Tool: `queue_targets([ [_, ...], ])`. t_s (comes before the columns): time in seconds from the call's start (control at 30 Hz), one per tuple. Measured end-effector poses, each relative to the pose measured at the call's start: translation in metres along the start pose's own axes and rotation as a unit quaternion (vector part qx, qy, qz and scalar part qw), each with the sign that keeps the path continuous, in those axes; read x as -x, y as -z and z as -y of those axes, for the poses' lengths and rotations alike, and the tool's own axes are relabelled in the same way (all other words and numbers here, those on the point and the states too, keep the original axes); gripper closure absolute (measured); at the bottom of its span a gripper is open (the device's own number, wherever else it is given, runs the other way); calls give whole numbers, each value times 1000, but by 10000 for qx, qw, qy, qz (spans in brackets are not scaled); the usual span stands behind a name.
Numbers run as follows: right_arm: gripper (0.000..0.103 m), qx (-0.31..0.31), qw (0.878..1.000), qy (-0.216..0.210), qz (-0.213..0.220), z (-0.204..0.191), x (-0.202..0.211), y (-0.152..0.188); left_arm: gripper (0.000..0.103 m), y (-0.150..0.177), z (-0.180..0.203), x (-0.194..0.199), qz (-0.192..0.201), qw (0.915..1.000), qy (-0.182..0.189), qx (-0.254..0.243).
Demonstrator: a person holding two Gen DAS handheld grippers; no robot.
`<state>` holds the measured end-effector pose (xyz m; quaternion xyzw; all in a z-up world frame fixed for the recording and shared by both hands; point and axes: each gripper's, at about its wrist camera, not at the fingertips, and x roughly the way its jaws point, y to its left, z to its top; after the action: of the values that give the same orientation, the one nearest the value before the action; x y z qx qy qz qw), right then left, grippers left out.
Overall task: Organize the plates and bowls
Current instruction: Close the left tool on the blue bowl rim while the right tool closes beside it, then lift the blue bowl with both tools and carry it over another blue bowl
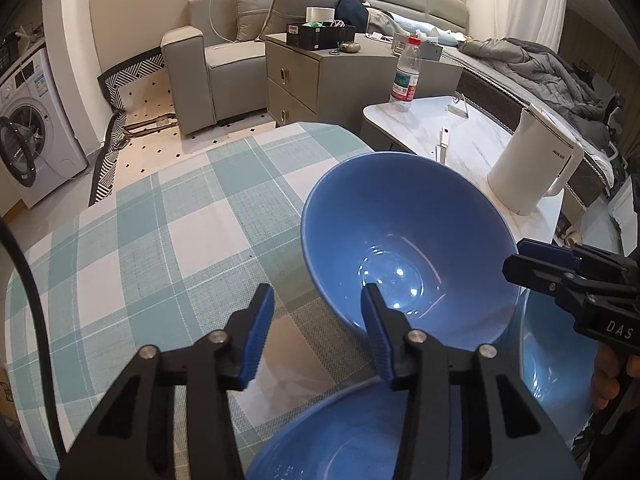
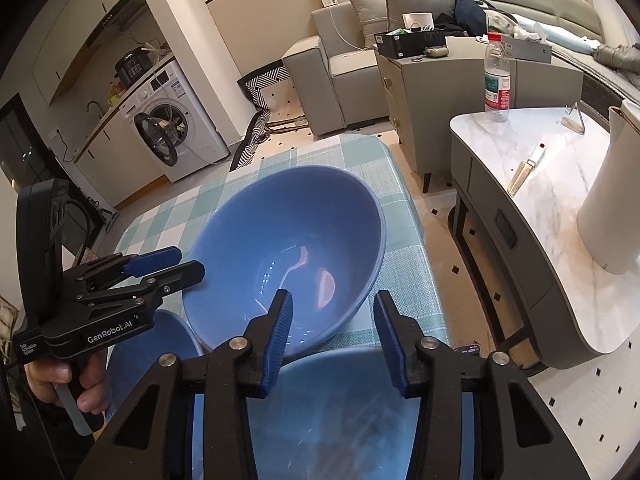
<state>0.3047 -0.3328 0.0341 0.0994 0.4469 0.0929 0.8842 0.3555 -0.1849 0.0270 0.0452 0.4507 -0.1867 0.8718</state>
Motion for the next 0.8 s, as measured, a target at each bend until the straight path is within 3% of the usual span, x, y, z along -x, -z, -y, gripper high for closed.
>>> queue_targets([
  [0.43,64,-51,9999,-48,-158,4,-8,-5,71,-5,1,-11,-183,9998,52,40],
  [0.5,66,-51,9998,-55,-173,4,-8,-6,77,-5,2,-13,-197,9998,78,34],
  [0.67,73,-61,9997,-19,-240,2,-10,-6,82,-4,7,-17,-242,9997,74,-48],
  [0.8,74,7,9997,55,-251,-1,-10,-5,82,-3,8,-17,-234,9997,55,-46],
])
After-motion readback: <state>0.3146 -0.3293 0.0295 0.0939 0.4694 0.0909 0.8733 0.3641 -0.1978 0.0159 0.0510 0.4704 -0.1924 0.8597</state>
